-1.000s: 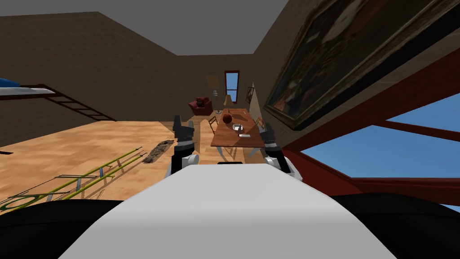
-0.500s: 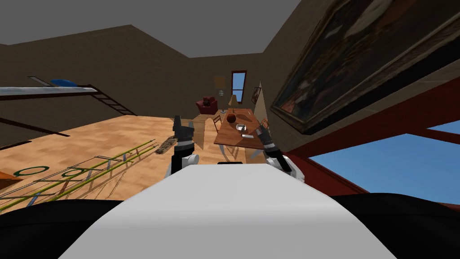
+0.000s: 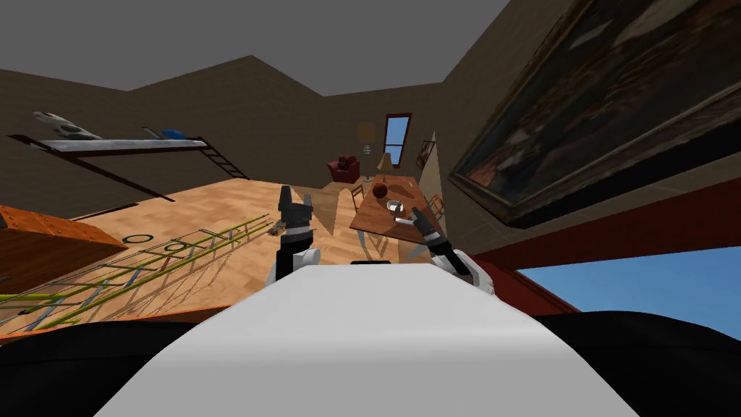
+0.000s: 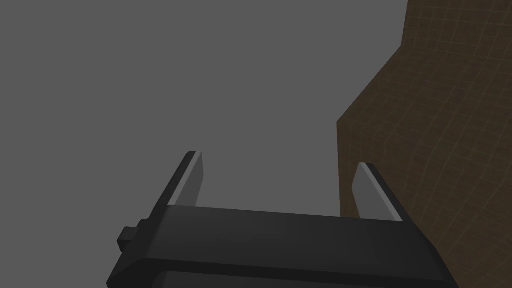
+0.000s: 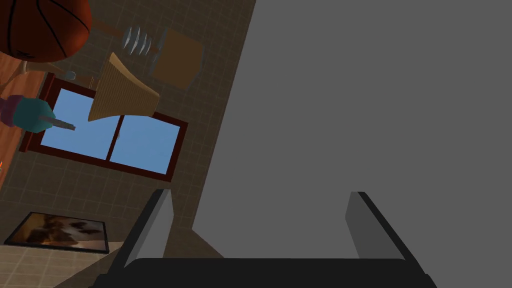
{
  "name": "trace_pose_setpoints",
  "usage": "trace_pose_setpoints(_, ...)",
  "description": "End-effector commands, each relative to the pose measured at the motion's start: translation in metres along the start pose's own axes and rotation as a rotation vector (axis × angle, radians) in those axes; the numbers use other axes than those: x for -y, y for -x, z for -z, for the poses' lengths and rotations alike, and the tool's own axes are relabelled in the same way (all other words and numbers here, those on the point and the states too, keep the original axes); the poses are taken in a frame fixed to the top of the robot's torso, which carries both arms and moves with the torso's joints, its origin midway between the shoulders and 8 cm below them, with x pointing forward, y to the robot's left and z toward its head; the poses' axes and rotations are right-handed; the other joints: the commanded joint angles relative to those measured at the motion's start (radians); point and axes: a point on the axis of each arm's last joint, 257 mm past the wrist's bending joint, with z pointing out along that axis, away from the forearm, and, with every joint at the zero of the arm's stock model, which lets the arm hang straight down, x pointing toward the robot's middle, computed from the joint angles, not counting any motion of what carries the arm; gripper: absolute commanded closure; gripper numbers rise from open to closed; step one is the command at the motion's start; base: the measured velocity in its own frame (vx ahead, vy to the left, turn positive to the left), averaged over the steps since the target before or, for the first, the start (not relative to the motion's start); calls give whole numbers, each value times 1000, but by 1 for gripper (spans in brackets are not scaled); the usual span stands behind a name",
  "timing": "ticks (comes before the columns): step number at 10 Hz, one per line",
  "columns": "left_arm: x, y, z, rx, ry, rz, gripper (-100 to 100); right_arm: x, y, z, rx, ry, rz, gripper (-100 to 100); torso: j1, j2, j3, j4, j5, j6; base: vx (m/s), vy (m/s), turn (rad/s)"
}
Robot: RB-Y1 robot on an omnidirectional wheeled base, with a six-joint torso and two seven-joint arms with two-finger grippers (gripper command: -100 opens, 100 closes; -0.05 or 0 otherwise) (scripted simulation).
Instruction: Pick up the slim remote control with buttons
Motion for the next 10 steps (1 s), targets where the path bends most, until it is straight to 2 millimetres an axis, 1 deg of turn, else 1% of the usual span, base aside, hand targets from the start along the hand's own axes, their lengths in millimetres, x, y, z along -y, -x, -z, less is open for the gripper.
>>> trace_pose_setpoints(1, 0, 0, 0, 0, 0, 0, 0, 20, -11, 8, -56, -52, 24, -100, 0, 0, 0, 0, 0, 0, -20, -17, 334)
trace_pose_setpoints(2, 0, 0, 0, 0, 0, 0, 0, 21, -11, 8, -66, -54, 33, -100, 0, 0, 0, 0, 0, -1, -16, -21, 164)
trace_pose_setpoints(4, 0, 0, 0, 0, 0, 0, 0, 60, -34, 28, -164, -148, 68, -100, 0, -1, 0, 0, 0, -1, -16, -31, 420)
trace_pose_setpoints(5, 0, 0, 0, 0, 0, 0, 0, 63, -32, 30, -181, -157, 85, -100, -1, -1, 0, 0, 0, 0, -13, -40, 214)
trace_pose_setpoints(6, 0, 0, 0, 0, 0, 0, 0, 85, -42, 45, -232, -211, 104, -100, -2, -1, 0, 0, 0, 0, -14, -34, 389)
trace_pose_setpoints(7, 0, 0, 0, 0, 0, 0, 0, 86, -41, 46, -240, -213, 111, -100, -1, -1, 0, 0, 0, -1, -6, -33, 219)
trace_pose_setpoints(8, 0, 0, 0, 0, 0, 0, 0, 104, -52, 62, -296, -261, 133, -100, -1, -1, -1, 0, 0, 0, -4, -28, 400)
trace_pose_setpoints(9, 0, 0, 0, 0, 0, 0, 0, 109, -49, 65, -300, -273, 139, -100, -1, -2, -1, 0, 0, -1, -2, -34, 218)
trace_pose_setpoints(10, 0, 0, 0, 0, 0, 0, 0, 128, -58, 85, -359, -324, 163, -100, -1, -2, -1, 0, 0, 0, -2, -33, 397)
